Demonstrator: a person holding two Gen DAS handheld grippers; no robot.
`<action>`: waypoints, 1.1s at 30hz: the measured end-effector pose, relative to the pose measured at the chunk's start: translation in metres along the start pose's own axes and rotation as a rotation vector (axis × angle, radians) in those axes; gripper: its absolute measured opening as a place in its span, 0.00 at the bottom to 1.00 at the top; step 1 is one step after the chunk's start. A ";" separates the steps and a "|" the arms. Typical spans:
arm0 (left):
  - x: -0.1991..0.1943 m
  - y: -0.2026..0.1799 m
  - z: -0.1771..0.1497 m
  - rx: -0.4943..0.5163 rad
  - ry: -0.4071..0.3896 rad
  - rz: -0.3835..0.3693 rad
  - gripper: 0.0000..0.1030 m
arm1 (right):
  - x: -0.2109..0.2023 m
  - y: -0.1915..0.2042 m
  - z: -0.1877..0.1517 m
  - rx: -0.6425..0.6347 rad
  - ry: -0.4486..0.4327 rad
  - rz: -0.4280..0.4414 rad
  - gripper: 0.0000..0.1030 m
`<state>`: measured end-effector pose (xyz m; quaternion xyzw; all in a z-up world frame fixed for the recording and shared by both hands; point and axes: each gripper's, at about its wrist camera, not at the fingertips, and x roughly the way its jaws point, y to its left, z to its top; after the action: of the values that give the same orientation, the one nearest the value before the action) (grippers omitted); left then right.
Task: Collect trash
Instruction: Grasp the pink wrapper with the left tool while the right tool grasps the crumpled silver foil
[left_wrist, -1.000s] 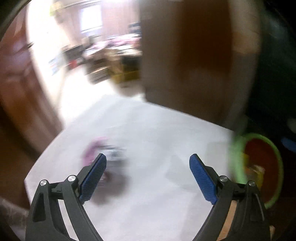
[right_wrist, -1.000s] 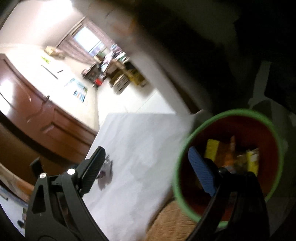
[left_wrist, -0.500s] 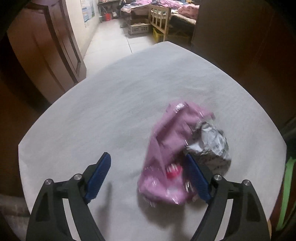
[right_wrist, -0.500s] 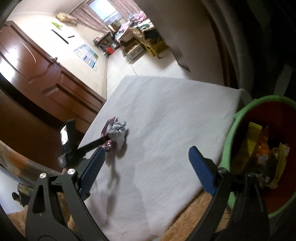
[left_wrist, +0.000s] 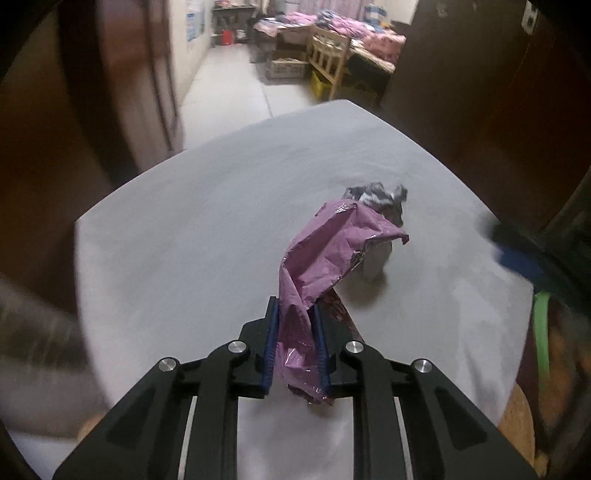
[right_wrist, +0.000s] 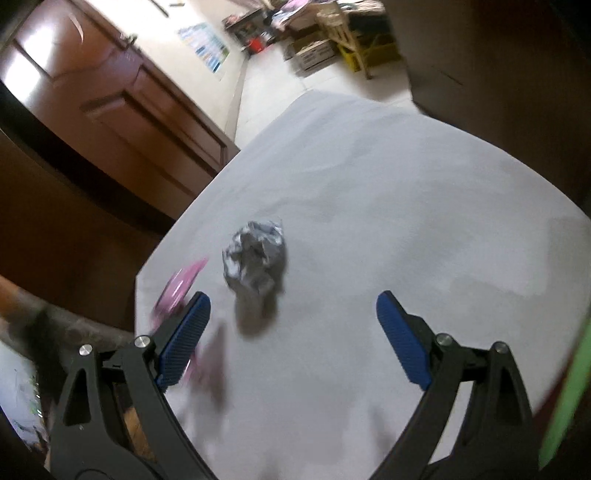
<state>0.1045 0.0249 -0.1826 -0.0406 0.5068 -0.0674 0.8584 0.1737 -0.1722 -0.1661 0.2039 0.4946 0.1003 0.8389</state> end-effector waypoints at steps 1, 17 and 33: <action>-0.008 0.006 -0.007 -0.021 -0.007 -0.002 0.15 | 0.013 0.009 0.005 -0.023 0.007 -0.011 0.87; -0.077 0.011 -0.005 -0.019 -0.211 0.038 0.16 | 0.079 0.062 0.016 -0.147 0.131 -0.047 0.47; -0.101 -0.023 0.000 0.011 -0.277 -0.022 0.16 | -0.121 0.056 -0.045 -0.161 -0.158 0.083 0.47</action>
<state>0.0549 0.0181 -0.0925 -0.0507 0.3828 -0.0734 0.9195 0.0768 -0.1555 -0.0652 0.1634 0.4084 0.1582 0.8840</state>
